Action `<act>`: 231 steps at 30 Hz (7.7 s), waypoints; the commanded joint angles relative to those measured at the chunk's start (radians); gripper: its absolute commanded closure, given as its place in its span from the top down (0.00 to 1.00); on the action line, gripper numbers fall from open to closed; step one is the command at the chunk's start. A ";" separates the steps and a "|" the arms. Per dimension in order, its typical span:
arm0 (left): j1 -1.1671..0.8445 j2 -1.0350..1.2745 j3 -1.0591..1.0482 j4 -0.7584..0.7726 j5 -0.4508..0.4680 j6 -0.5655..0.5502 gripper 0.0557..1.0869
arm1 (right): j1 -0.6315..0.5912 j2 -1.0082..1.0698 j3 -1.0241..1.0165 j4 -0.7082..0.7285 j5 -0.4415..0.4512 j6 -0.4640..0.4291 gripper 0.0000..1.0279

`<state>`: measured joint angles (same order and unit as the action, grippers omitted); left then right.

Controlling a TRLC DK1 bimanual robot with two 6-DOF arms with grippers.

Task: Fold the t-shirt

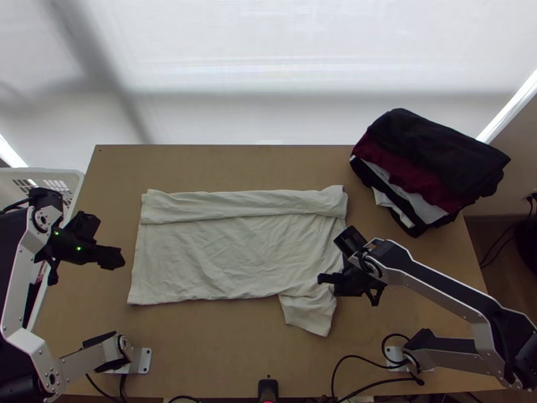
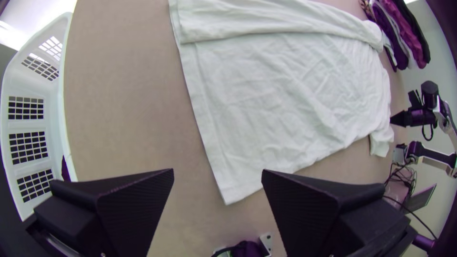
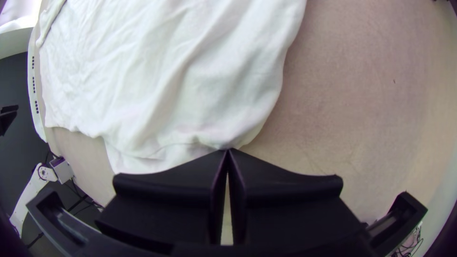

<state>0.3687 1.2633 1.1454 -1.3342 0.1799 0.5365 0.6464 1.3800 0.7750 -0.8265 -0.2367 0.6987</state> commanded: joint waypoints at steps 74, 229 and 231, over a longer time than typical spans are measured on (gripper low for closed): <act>-0.067 0.219 0.109 0.148 0.087 -0.162 0.04 | -0.192 -0.087 0.264 -0.026 0.023 -0.199 0.03; -0.674 0.662 0.827 0.262 0.336 -0.849 0.04 | -0.544 0.240 1.377 -0.149 -0.299 -0.015 0.97; -0.686 0.693 0.841 0.273 0.334 -0.862 0.04 | -0.542 0.235 1.376 -0.149 -0.299 -0.013 0.97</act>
<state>-0.3042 1.9114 1.9461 -1.0775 0.5125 -0.2810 0.1085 1.6417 2.1639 -0.9741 -0.5247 0.6807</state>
